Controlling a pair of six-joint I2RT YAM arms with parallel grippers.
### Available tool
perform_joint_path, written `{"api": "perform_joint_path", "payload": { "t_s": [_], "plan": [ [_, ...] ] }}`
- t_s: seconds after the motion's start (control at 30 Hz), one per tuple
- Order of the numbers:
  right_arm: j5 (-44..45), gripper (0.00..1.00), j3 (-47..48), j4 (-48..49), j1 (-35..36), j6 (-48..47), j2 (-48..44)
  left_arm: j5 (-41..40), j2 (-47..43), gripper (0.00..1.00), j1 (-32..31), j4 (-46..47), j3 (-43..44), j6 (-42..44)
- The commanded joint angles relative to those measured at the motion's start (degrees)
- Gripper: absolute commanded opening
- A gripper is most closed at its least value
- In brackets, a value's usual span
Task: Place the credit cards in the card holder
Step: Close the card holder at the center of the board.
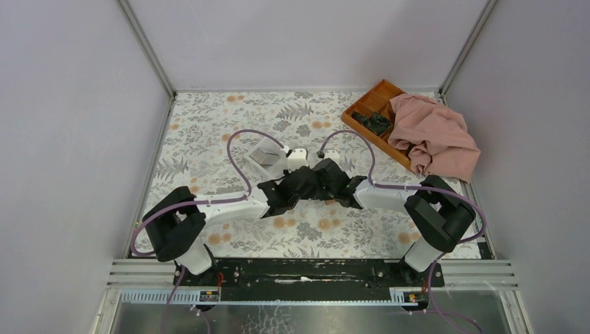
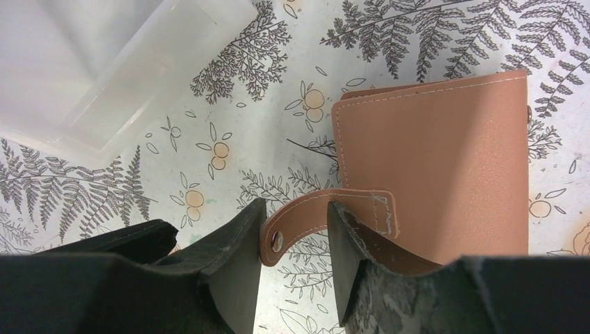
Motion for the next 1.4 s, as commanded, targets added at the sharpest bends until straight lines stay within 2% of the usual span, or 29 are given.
{"api": "perform_joint_path", "payload": {
  "t_s": [0.0, 0.3, 0.5, 0.77, 1.13, 1.37],
  "plan": [
    [-0.9, 0.46, -1.1, 0.4, 0.6, -1.0, -2.5, -3.7, 1.0, 0.26, 0.1, 0.5, 3.3, 2.6],
    [-1.9, 0.49, -3.4, 2.9, 0.6, -1.6, -5.4, 0.9, 0.4, 0.26, 5.3, 2.9, 2.6, 4.2],
    [-2.9, 0.49, -4.1, 3.5, 0.6, -1.8, -8.1, 12.3, -0.7, 0.26, 9.3, 12.5, -2.3, 6.1],
    [-5.0, 0.5, -4.8, 4.6, 0.6, -1.4, -9.2, 24.4, 0.9, 0.26, 10.3, 24.8, -4.6, 7.9],
    [-6.9, 0.5, -7.4, 7.6, 0.7, -0.4, -9.8, 32.3, 7.7, 0.26, 10.6, 26.7, 0.5, 8.7],
    [-7.8, 0.5, -8.5, 6.9, 1.1, -0.3, -13.0, 33.2, 12.1, 0.25, 10.6, 24.7, 2.5, 7.7]
  ]
}}
